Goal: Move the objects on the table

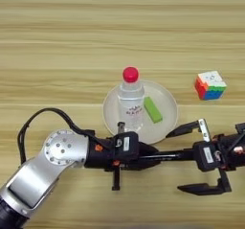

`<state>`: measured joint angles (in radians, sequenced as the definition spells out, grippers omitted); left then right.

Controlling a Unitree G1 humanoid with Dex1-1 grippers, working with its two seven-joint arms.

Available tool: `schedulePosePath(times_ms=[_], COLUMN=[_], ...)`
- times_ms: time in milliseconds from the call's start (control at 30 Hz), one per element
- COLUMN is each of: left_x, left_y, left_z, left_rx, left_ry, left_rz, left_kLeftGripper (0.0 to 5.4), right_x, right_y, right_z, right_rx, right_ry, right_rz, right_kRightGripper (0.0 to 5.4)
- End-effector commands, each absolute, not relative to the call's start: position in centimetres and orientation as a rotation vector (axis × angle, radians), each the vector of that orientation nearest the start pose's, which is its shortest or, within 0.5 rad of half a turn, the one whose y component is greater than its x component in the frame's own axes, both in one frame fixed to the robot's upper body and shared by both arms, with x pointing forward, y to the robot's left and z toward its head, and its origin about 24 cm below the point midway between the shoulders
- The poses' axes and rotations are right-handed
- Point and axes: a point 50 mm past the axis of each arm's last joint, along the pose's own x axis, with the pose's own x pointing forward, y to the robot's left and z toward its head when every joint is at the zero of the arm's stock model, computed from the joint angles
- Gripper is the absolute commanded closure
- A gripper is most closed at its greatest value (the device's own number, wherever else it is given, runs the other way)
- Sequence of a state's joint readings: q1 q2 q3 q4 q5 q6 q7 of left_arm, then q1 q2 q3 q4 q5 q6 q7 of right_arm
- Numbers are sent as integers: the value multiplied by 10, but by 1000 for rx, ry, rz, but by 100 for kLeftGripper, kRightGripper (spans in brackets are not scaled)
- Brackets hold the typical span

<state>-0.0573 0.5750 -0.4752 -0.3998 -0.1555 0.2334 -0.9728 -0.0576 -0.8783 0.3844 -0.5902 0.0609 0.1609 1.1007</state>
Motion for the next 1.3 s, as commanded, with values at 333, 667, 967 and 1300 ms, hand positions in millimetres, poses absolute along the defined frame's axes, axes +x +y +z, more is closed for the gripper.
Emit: schedulePosePath(times_ms=[333,667,967,1300], left_x=[191,190,190,190], left_y=[97,96,96,94], left_z=[74,75,78,80], left_rx=[432,436,439,440], left_ry=[184,178,167,156], left_rz=[-1495,-1498,-1497,-1494], left_kLeftGripper=[457,457,457,457], right_x=[182,185,188,189], right_y=[-123,-126,-128,-129], right_z=[113,108,101,99], right_rx=[-854,-875,-903,-912], right_ry=[109,139,174,180], right_rz=[1582,1558,1541,1533], right_kRightGripper=[109,222,321,422])
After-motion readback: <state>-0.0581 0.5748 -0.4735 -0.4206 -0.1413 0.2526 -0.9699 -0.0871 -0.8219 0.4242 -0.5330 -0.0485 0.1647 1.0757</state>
